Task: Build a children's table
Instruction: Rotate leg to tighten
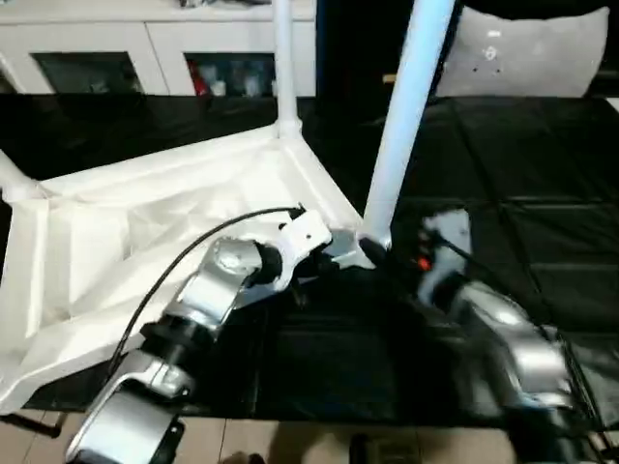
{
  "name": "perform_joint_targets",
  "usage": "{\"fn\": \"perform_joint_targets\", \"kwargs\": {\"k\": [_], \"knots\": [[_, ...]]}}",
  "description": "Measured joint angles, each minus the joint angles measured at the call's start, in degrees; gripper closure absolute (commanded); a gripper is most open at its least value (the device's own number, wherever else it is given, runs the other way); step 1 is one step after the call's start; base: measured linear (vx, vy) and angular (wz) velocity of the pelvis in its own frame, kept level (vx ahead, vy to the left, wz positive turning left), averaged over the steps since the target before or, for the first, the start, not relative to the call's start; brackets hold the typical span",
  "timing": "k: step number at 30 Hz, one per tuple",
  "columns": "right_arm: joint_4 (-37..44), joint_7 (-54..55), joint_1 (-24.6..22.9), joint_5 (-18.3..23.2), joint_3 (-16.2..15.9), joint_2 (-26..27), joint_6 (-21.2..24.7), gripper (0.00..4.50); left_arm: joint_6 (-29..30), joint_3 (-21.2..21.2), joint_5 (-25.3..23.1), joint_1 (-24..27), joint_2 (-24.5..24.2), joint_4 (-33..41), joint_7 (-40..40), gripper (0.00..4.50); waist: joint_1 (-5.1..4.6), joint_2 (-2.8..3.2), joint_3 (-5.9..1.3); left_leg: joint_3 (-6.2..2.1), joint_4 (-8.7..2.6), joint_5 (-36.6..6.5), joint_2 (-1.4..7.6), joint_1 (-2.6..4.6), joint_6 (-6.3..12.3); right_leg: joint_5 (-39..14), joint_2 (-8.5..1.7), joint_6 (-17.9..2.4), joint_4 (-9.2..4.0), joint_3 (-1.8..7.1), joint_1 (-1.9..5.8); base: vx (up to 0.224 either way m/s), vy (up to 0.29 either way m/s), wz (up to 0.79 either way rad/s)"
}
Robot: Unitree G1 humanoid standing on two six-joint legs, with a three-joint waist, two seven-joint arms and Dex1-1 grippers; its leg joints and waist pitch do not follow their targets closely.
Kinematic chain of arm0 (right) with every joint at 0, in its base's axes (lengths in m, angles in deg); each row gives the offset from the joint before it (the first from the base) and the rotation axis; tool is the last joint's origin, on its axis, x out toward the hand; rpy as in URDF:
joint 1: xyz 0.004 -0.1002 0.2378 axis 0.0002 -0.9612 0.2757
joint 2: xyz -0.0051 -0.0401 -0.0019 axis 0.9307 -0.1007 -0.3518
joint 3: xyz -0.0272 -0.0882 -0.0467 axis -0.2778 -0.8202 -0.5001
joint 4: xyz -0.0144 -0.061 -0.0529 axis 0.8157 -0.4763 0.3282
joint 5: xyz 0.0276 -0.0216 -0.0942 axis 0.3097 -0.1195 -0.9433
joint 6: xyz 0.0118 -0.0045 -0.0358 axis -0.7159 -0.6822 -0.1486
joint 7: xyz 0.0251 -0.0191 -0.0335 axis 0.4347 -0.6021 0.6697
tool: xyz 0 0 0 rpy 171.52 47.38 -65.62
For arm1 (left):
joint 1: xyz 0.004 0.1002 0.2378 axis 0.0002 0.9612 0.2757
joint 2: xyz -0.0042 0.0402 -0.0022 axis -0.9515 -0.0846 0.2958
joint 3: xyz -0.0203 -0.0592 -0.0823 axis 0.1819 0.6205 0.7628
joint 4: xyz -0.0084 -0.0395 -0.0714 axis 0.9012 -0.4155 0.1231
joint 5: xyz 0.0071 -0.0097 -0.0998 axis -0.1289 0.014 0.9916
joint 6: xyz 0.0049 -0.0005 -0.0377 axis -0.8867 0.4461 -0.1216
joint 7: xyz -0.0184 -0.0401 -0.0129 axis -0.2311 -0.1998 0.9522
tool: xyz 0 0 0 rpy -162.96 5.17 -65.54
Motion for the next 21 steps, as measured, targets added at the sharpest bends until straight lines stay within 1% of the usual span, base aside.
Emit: {"fn": "perform_joint_targets", "kwargs": {"k": [1, 3, 5, 7, 9, 11, 13, 15, 17, 19, 21], "knots": [[0.0, -1.8, 0.1, 0.1, -0.2, -1.4, -0.3, 0.68, -0.5, -0.1, 0.3, 0.2, -0.5, 0.2, 0.9, 4.5, 0.1, 0.0, 0.0, 0.0, 0.01, 0.1, 0.04, 0.01, 0.14, 0.0, 0.01, 0.1, 0.22, -0.01, -0.1, 0.0, 0.0, 0.0], [-0.6, -8.8, 0.8, 0.5, -0.6, -7.1, -2.0, 0.68, -4.1, -0.4, 2.2, 1.8, -3.2, 1.3, 6.3, 4.5, 0.42, 0.05, 0.0, 0.0, -0.19, 0.2, 0.07, -0.04, 0.25, -0.2, 0.06, 0.2, 0.43, -0.02, -0.3, 0.0, 0.0, 0.0], [-1.0, -13.1, 1.8, 0.5, 0.1, -10.6, -3.3, 0.68, -5.6, -0.6, 3.2, 2.5, -5.0, 1.6, 9.5, 4.5, 1.07, 0.05, 0.0, 0.0, -0.27, 0.2, 0.18, 0.02, 0.26, -0.3, 0.18, 0.0, 0.54, -0.04, -0.31, 0.0, 0.0, 0.0], [-1.1, -18.1, 3.2, 0.6, -0.3, -12.8, -5.0, 0.68, -7.9, -0.7, 3.6, 2.8, -6.4, 1.4, 12.2, 4.5, 1.74, 0.03, 0.0, 0.0, -0.27, 0.2, 0.32, 0.0, 0.26, -0.2, 0.29, -0.3, 0.56, -0.12, -0.35, 0.0, 0.0, 0.0], [-1.2, -21.5, 3.3, 0.8, -1.5, -13.2, -5.5, 0.68, -9.5, -1.2, 3.6, 2.9, -6.6, 1.3, 13.9, 4.5, 2.25, 0.03, 0.01, 0.0, -0.24, 0.2, 0.34, -0.03, 0.26, -0.3, 0.3, -0.3, 0.56, -0.13, -0.36, 0.0, 0.0, 0.0], [-1.6, -24.1, 3.3, 1.1, -2.8, -13.6, -5.7, 0.68, -10.0, -1.4, 3.8, 3.1, -6.9, 1.7, 15.4, 4.5, 2.85, 0.03, 0.01, 0.03, -0.16, 0.2, 0.32, 0.0, 0.25, -0.2, 0.24, -0.3, 0.56, -0.12, -0.4, 0.0, 0.0, 0.0], [-2.3, -28.0, 3.5, 2.5, -3.9, -14.6, -5.7, 0.68, -10.2, -1.4, 4.7, 4.0, -8.1, 2.9, 17.6, 4.5, 3.12, 0.02, 0.0, 0.06, -0.12, 0.2, 0.29, 0.01, 0.25, -0.2, 0.18, -0.3, 0.56, -0.11, -0.48, 0.0, 0.0, 0.0], [-3.4, -31.5, 3.6, 3.3, -4.3, -15.6, -5.5, 0.68, -10.4, -1.7, 5.9, 4.8, -9.4, 3.7, 20.2, 4.5, 3.29, 0.03, 0.01, 0.08, -0.06, 0.2, 0.28, -0.01, 0.25, -0.2, 0.15, -0.4, 0.57, -0.1, -0.5, 0.0, 0.0, 0.0], [-3.8, -34.5, 4.4, 4.1, -5.5, -16.3, -5.4, 1.03, -10.4, -1.8, 6.2, 5.3, -10.0, 4.4, 21.8, 4.5, 3.56, 0.01, 0.01, 0.08, 0.07, 0.2, 0.28, -0.02, 0.25, -0.2, 0.15, -0.4, 0.65, -0.1, -0.51, 0.0, 0.0, 0.0], [-4.1, -37.1, 5.2, 4.3, -6.2, -16.8, -5.4, 1.08, -10.4, -2.1, 6.6, 5.7, -10.4, 5.1, 23.3, 4.5, 3.83, -0.06, 0.05, 0.08, 0.15, 0.2, 0.3, -0.03, 0.24, -0.2, 0.14, -0.4, 0.72, -0.1, -0.51, 0.0, 0.0, 0.0], [-5.4, -39.6, 6.4, 4.3, -7.1, -17.1, -5.3, 1.38, -10.5, -2.5, 7.0, 5.9, -10.9, 5.6, 24.8, 4.5, 4.34, -0.13, 0.09, 0.08, 0.21, 0.2, 0.3, -0.02, 0.24, -0.2, 0.14, -0.4, 0.76, -0.09, -0.51, 0.0, 0.0, 0.0]]}}
